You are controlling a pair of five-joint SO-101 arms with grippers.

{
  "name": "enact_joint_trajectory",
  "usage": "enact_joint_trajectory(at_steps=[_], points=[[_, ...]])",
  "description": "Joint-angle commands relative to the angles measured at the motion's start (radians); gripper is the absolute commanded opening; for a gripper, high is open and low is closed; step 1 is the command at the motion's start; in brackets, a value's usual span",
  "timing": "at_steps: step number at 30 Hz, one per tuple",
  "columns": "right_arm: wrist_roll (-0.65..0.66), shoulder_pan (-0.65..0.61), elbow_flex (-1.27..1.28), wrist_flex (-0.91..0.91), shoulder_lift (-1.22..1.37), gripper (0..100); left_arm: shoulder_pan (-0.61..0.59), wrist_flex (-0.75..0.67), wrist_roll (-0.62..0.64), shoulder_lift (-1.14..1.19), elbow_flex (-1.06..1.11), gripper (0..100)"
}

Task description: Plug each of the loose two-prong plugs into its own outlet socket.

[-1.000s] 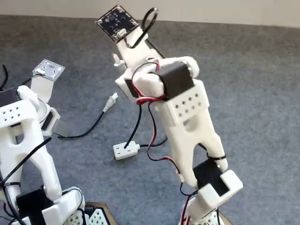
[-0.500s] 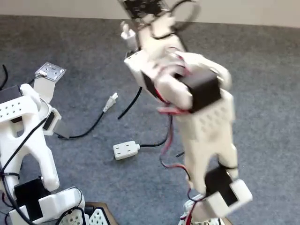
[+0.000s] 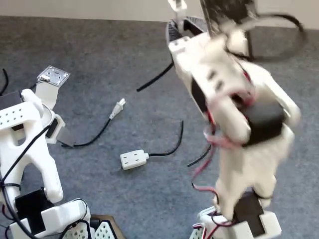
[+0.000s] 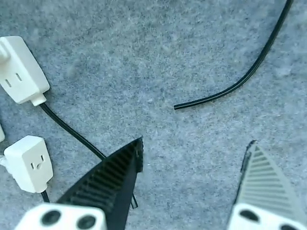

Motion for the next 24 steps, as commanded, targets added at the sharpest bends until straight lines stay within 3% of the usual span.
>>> enact_joint_trajectory(at_steps=[1,8,13,17,24], points=[[0.003,0.008,0.159,-0.116,0.035,0.7,-0.019,-0.006,-0.005,-0.002,-0.028,33],[-0.023,0.015,0.278,-0.128,-0.019,0.5,-0.019,-0.008,-0.005,-0.002,-0.027,33],[0.046,0.018,0.283,-0.105,-0.177,0.5,-0.022,-0.006,-0.005,-0.002,-0.027,33],[0.061,0.11,0.309,-0.11,-0.311,0.5,-0.024,-0.005,-0.005,-0.002,-0.027,33],[0.081,0.189,0.74,-0.444,-0.329,0.5,-0.019,-0.011,-0.003,-0.002,0.015,33]])
